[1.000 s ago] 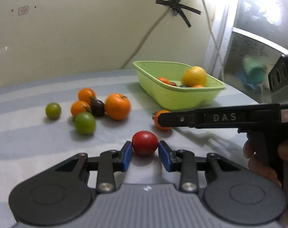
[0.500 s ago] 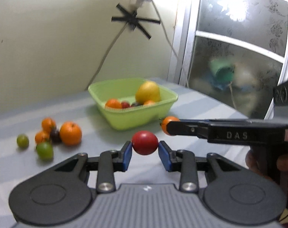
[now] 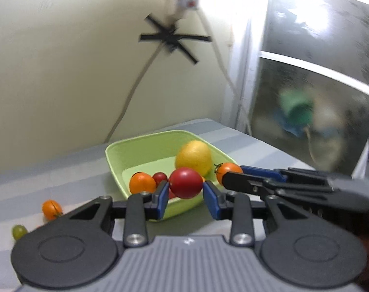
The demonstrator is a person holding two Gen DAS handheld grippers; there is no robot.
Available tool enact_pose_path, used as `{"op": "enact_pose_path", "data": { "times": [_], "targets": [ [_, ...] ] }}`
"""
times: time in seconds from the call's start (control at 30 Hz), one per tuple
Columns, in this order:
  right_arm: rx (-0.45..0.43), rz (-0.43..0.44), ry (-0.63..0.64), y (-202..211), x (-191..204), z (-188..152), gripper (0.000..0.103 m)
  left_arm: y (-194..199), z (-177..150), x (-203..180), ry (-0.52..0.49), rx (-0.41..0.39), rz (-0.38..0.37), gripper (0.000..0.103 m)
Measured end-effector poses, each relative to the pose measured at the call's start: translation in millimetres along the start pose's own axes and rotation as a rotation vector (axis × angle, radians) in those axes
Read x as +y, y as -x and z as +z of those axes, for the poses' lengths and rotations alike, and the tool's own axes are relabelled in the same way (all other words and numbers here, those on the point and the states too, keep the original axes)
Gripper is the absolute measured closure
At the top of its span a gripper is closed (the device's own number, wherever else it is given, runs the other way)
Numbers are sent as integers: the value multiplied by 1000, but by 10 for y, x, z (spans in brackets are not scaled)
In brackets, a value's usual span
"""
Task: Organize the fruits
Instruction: 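Move both tomatoes over the green basket and open both grippers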
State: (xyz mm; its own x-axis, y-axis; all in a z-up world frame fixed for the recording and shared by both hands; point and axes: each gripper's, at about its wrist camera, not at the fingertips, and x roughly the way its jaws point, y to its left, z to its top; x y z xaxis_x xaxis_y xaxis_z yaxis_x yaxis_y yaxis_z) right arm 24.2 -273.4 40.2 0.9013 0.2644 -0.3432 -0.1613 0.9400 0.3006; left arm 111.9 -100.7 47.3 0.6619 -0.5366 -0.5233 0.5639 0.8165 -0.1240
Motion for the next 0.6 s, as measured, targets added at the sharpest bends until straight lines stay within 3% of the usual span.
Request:
{"op": "enact_pose_path", "data": {
  "times": [0.23, 0.33, 0.4, 0.6],
  "targets": [
    [26, -25, 100, -451, -4, 2, 71, -401, 23, 300, 131, 71, 65, 70],
    [27, -36, 113, -476, -29, -46, 67, -403, 5, 322, 116, 52, 78, 63],
    [1, -51, 109, -439, -62, -37, 59, -366, 9, 318, 110, 36, 84, 57],
    [-20, -77, 37, -392, -173, -29, 58, 58, -1, 387, 114, -68, 120, 56]
  ]
}}
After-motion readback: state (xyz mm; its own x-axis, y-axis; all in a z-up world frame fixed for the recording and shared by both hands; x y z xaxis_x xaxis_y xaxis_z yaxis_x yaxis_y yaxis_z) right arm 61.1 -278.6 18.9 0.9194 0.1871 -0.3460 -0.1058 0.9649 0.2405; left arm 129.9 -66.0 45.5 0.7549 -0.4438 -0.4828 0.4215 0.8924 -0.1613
